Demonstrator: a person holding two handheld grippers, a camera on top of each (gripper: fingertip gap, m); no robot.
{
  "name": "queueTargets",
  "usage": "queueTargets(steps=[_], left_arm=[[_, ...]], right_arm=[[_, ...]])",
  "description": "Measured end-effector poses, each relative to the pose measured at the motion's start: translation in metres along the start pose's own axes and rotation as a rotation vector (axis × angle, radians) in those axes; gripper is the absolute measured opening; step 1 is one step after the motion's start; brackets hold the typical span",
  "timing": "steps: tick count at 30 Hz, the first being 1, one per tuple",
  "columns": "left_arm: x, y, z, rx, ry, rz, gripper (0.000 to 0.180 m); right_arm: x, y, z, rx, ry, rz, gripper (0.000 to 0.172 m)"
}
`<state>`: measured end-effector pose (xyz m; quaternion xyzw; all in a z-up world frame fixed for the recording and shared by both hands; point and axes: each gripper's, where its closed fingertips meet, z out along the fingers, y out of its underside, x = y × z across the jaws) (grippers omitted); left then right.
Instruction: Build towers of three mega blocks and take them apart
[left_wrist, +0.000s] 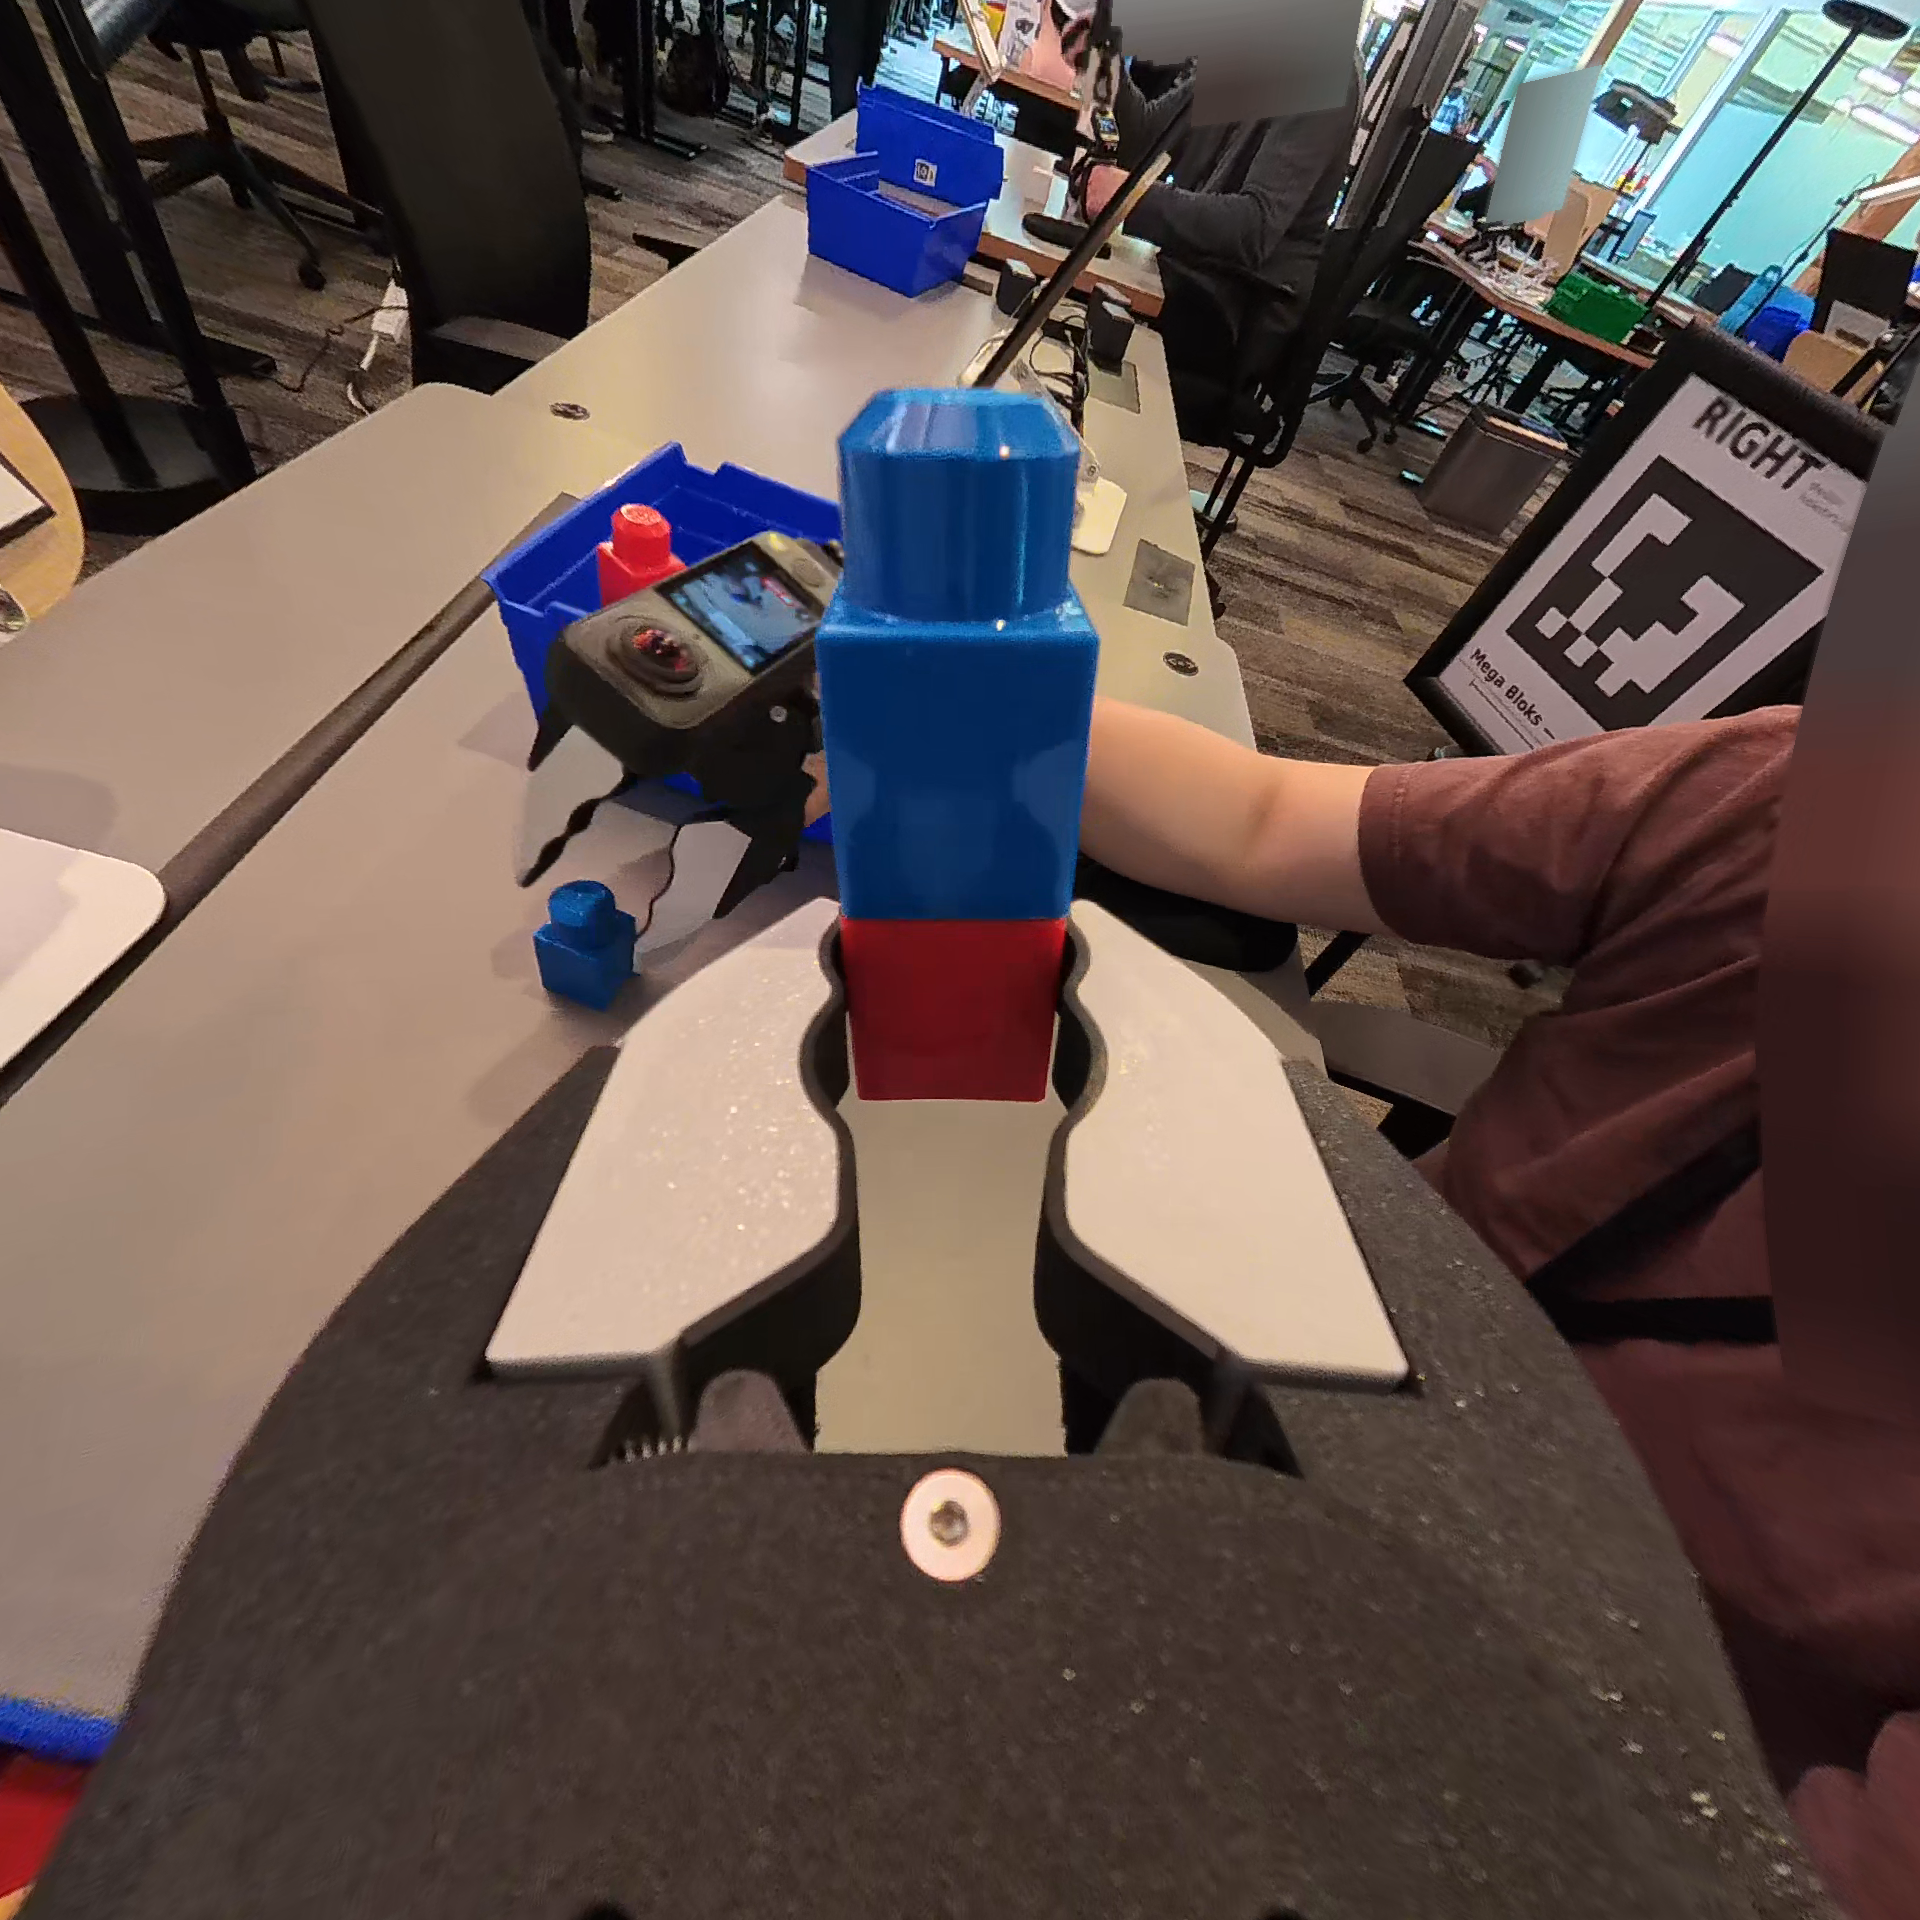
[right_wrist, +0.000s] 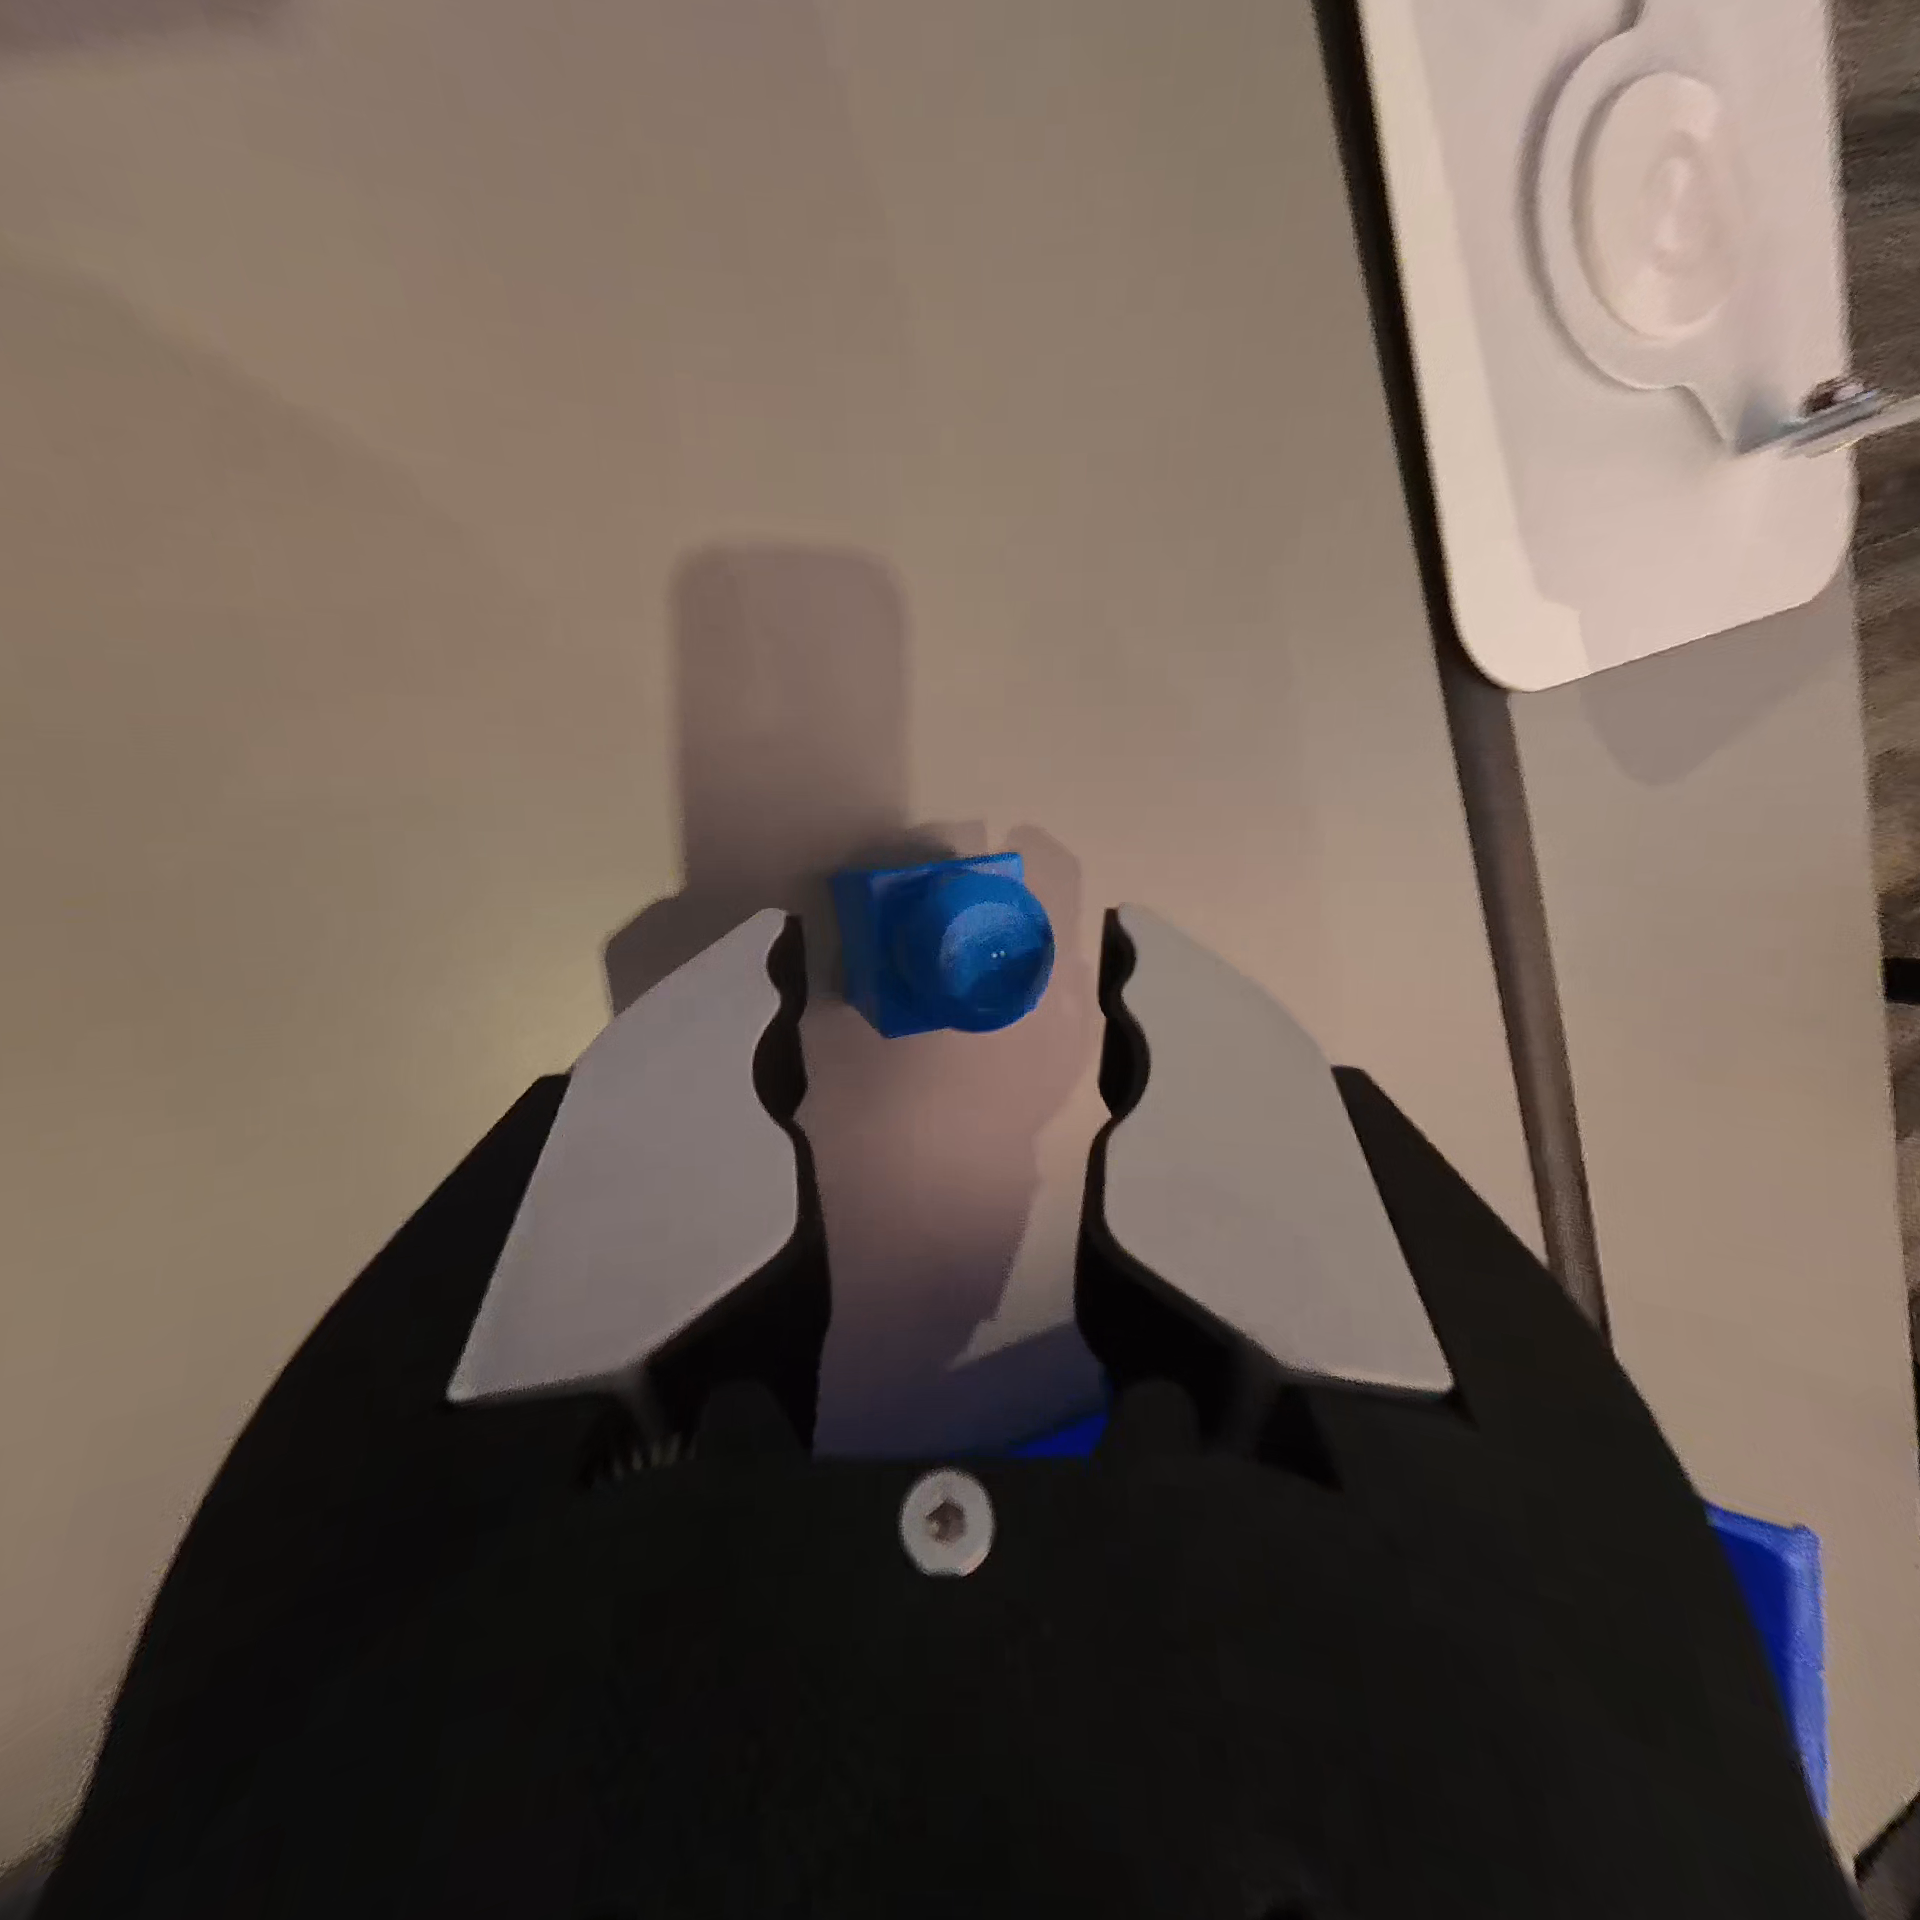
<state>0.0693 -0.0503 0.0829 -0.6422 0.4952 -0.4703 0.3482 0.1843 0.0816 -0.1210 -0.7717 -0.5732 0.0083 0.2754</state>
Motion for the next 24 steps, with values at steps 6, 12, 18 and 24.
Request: queueTargets(steps=[6, 12, 18, 24], left_arm=[[-0.002, 0.01, 0.014, -0.059, 0.006, -0.006, 0.036], [-0.007, 0.015, 0.009, -0.077, -0.013, -0.017, 0.036], [-0.001, 0.034, 0.013, -0.168, 0.03, -0.04, 0.036], [-0.015, 0.084, 0.05, -0.432, 0.02, -0.098, 0.036]], right_arm=[[-0.012, 0.013, 0.012, -0.08, -0.107, 0.042, 0.039], [-0.018, -0.03, -0.042, 0.248, -0.241, 0.191, 0.038], [-0.027, -0.064, -0.123, 0.538, -0.397, 0.282, 0.038], [-0.049, -0.089, -0.217, 0.822, -0.577, 0.312, 0.038]])
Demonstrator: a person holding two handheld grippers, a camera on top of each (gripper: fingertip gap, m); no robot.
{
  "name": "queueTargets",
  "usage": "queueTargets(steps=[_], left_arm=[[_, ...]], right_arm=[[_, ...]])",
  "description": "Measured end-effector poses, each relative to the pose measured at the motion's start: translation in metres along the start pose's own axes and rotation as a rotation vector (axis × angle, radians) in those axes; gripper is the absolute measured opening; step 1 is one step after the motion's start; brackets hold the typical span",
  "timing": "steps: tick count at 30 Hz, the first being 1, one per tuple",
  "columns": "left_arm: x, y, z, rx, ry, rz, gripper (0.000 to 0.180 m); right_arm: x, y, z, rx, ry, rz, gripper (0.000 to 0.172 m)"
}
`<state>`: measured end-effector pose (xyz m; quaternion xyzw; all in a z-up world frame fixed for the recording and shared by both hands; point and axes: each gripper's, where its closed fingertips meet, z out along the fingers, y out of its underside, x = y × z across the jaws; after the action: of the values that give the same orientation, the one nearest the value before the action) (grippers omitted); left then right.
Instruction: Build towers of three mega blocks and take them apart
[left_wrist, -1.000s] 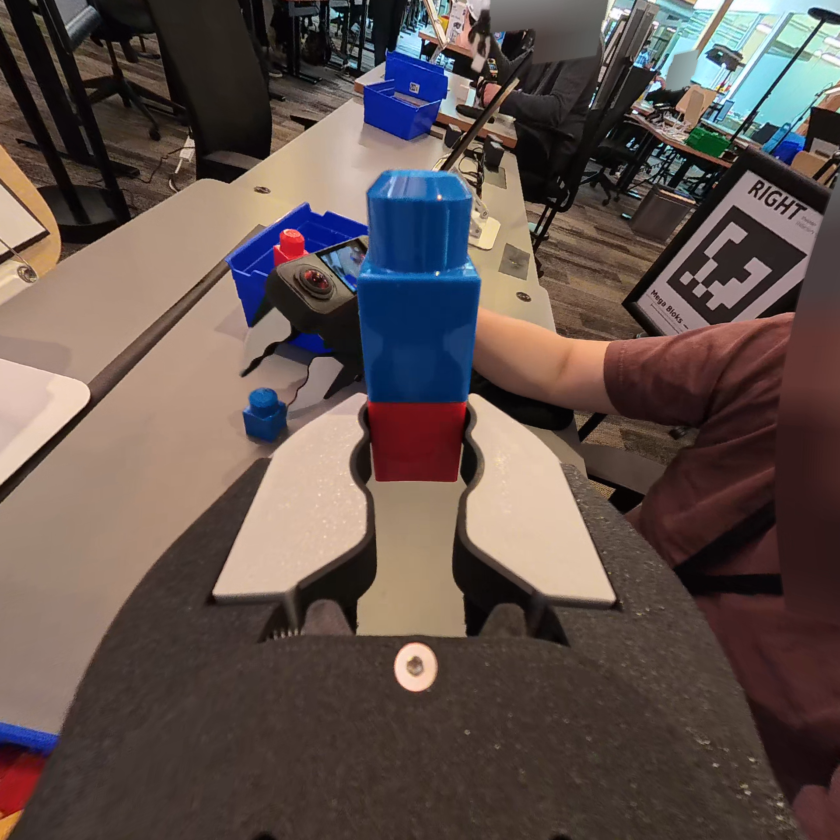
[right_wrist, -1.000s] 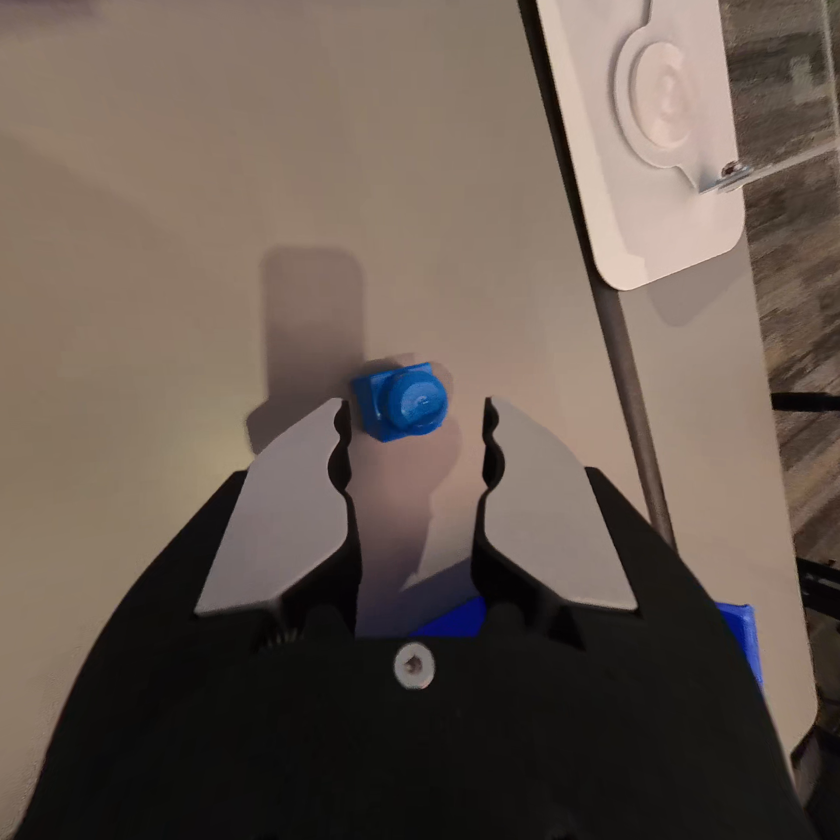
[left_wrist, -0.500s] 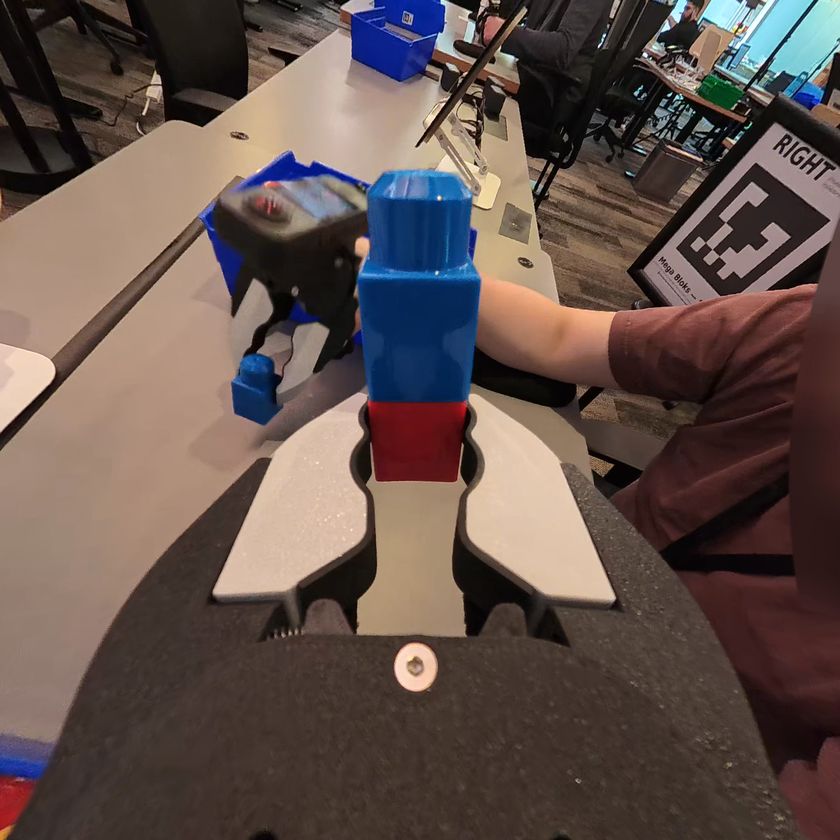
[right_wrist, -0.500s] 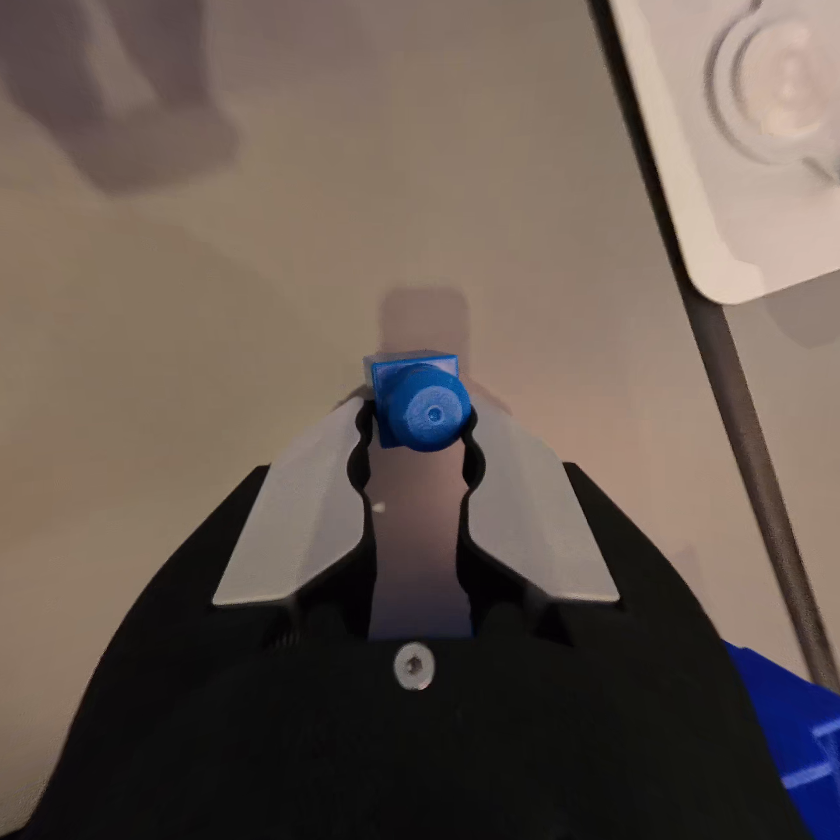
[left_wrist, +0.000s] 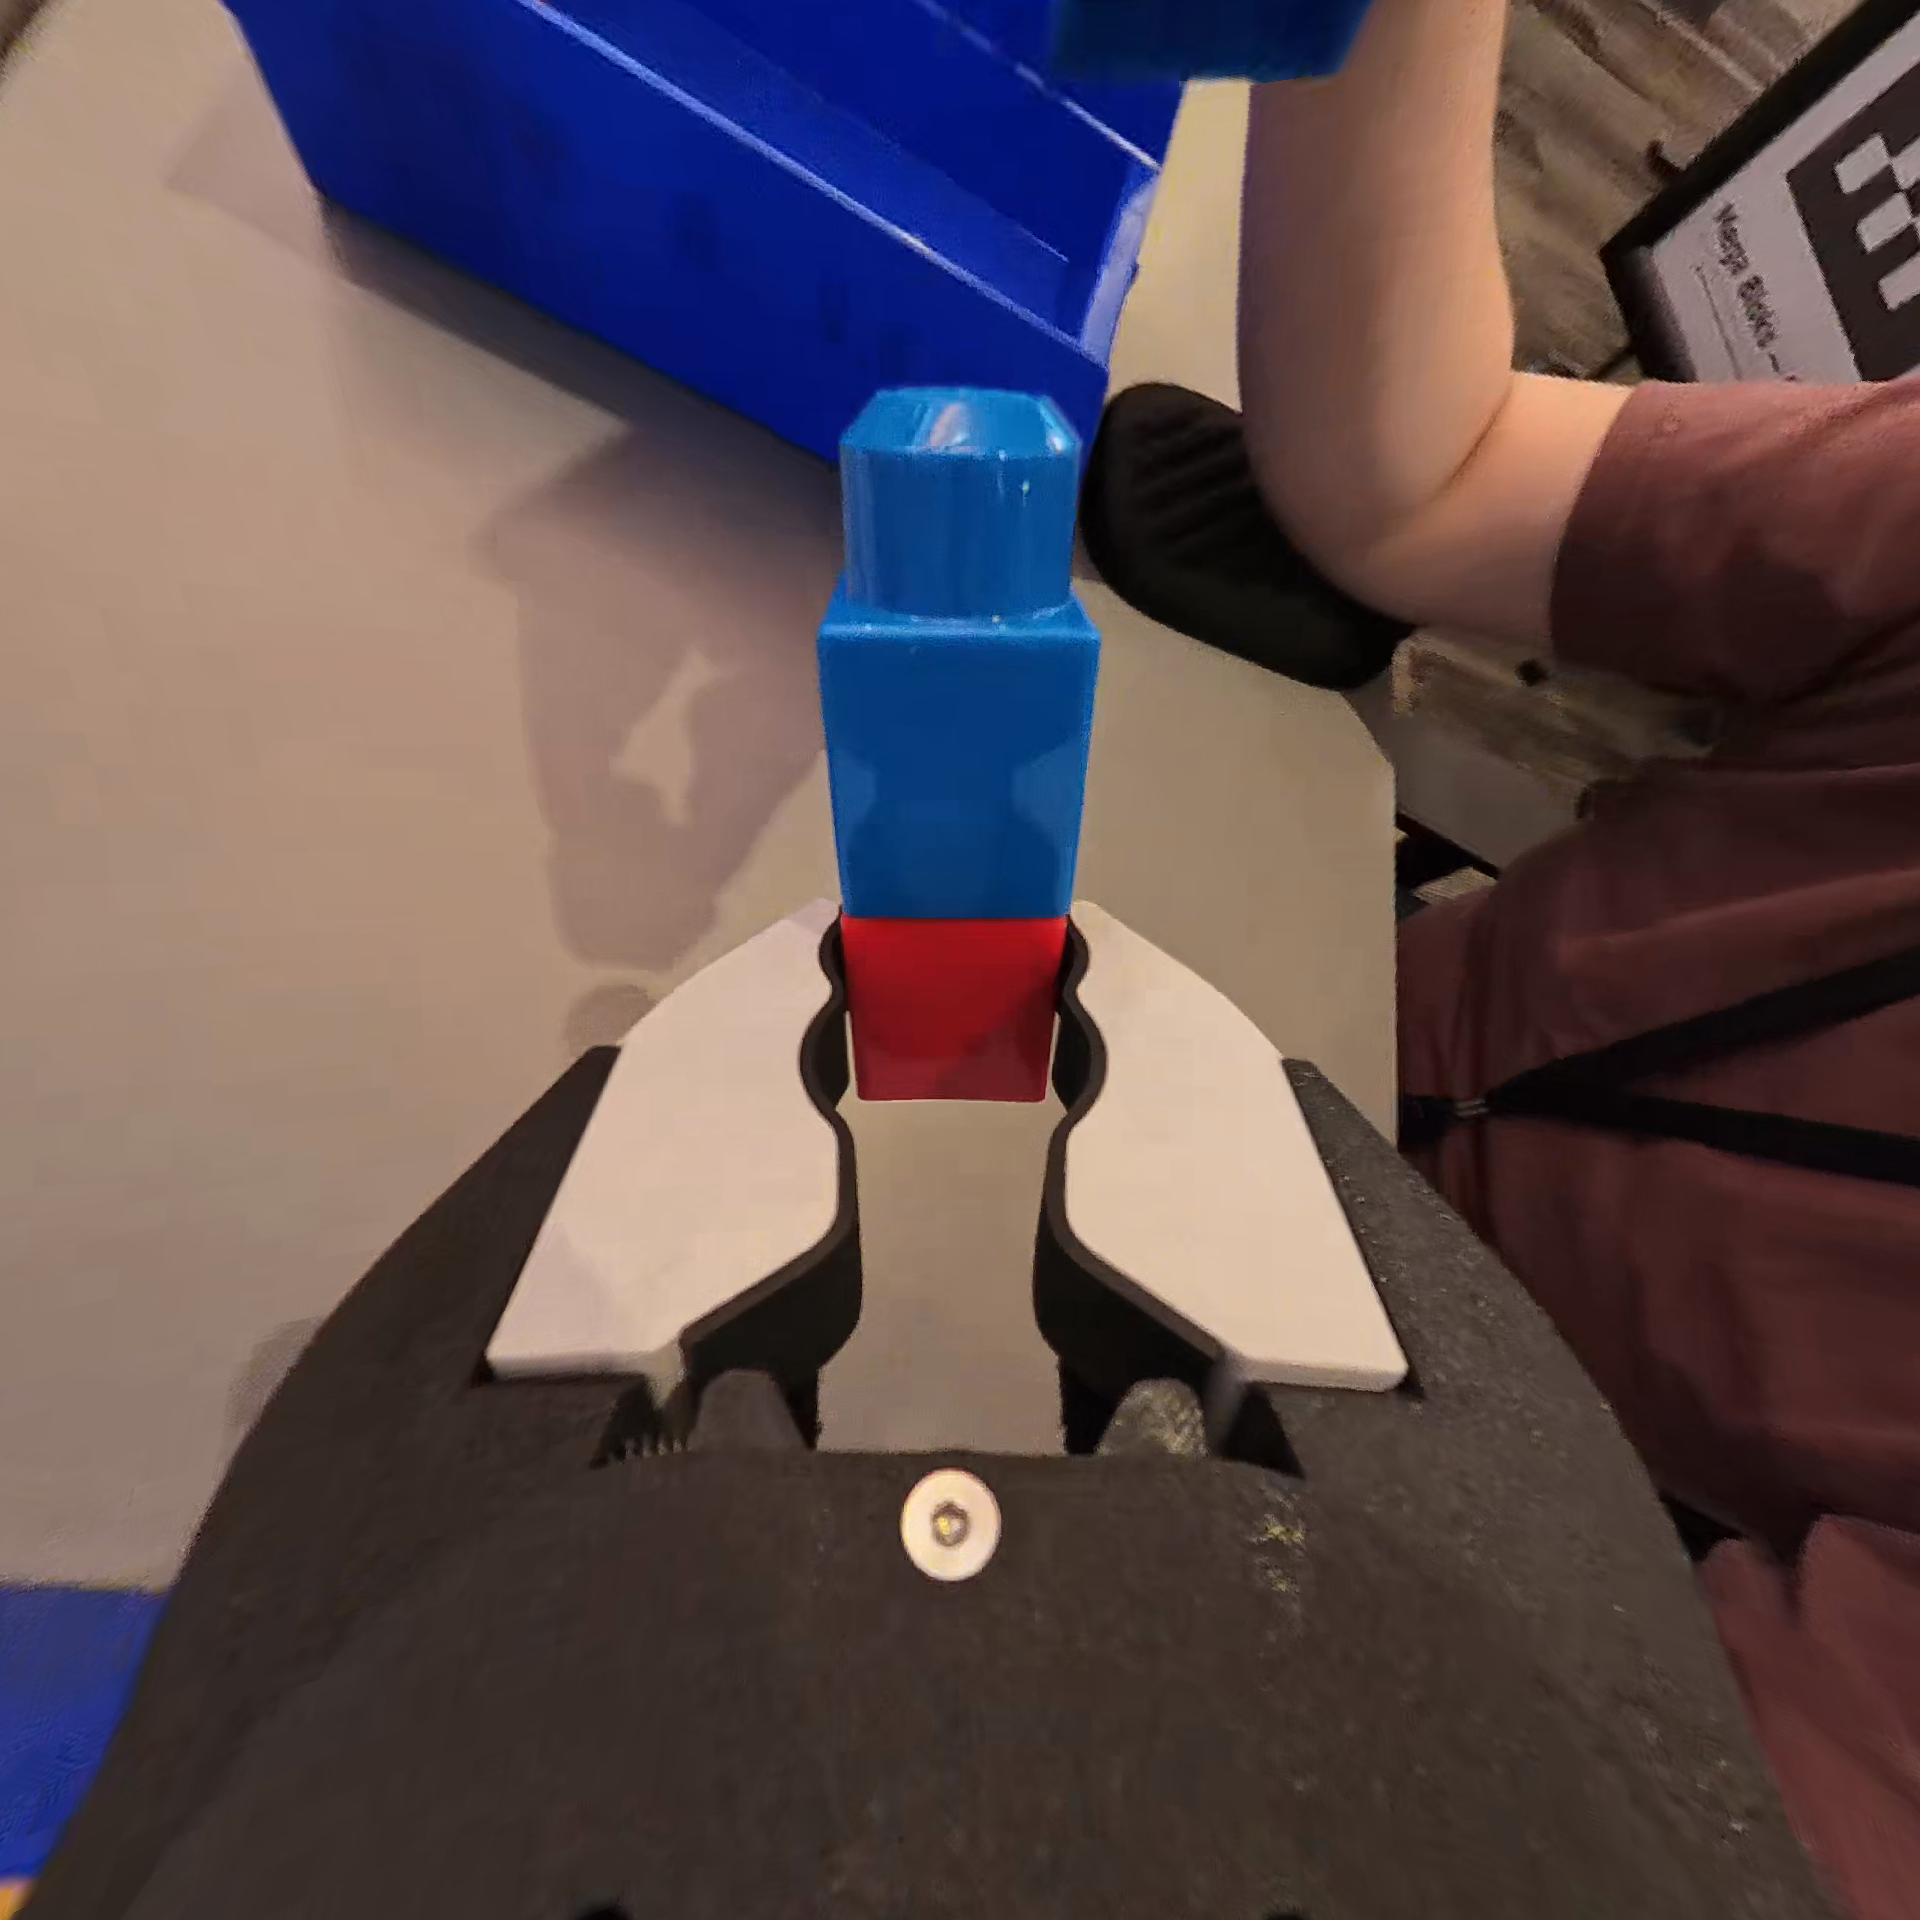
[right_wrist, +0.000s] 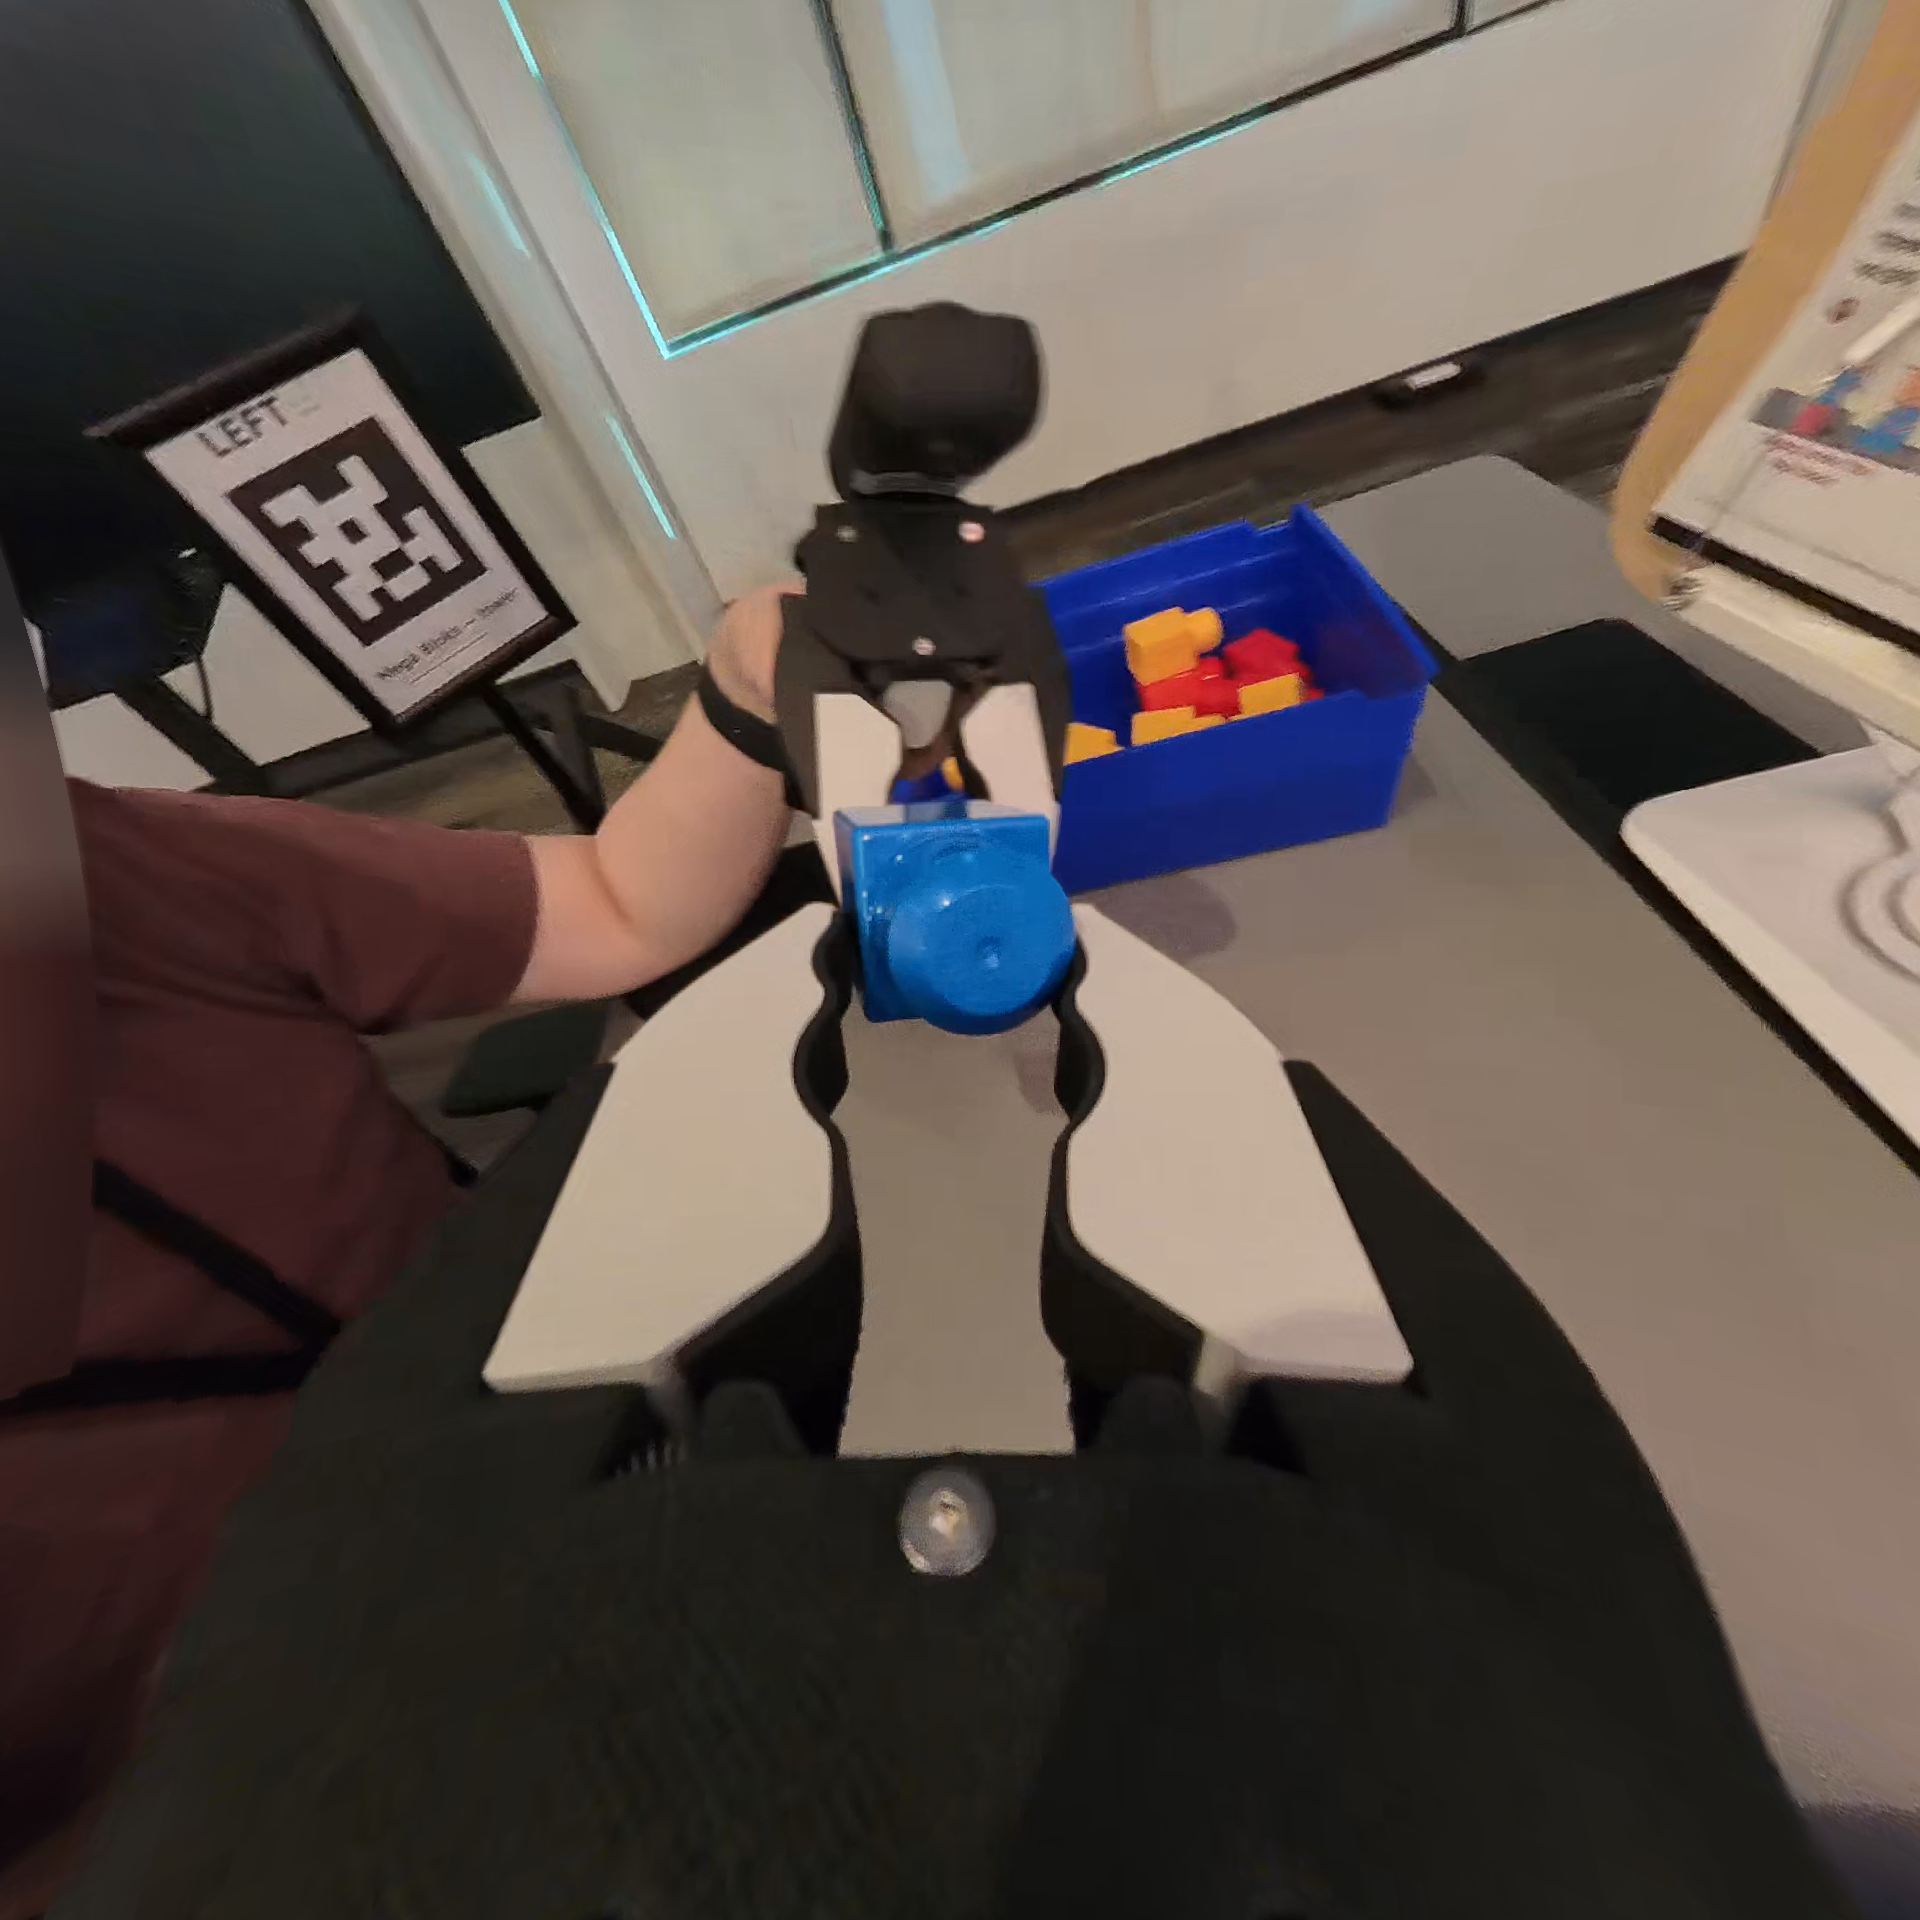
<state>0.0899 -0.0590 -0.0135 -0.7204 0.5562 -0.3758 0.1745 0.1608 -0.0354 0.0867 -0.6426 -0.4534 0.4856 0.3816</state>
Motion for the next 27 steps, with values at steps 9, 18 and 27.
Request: queueTargets(steps=[9, 18, 27], left_arm=[[0.011, 0.017, 0.025, -0.146, 0.031, 0.077, 0.036], [0.028, 0.007, 0.025, -0.098, 0.118, 0.082, 0.036], [0.032, -0.003, 0.023, -0.041, 0.185, 0.031, 0.036]], right_arm=[[-0.007, 0.042, 0.024, -0.255, -0.029, 0.019, 0.038], [-0.014, 0.05, 0.025, -0.321, -0.001, -0.03, 0.037], [-0.01, 0.032, 0.026, -0.189, 0.007, 0.049, 0.038]])
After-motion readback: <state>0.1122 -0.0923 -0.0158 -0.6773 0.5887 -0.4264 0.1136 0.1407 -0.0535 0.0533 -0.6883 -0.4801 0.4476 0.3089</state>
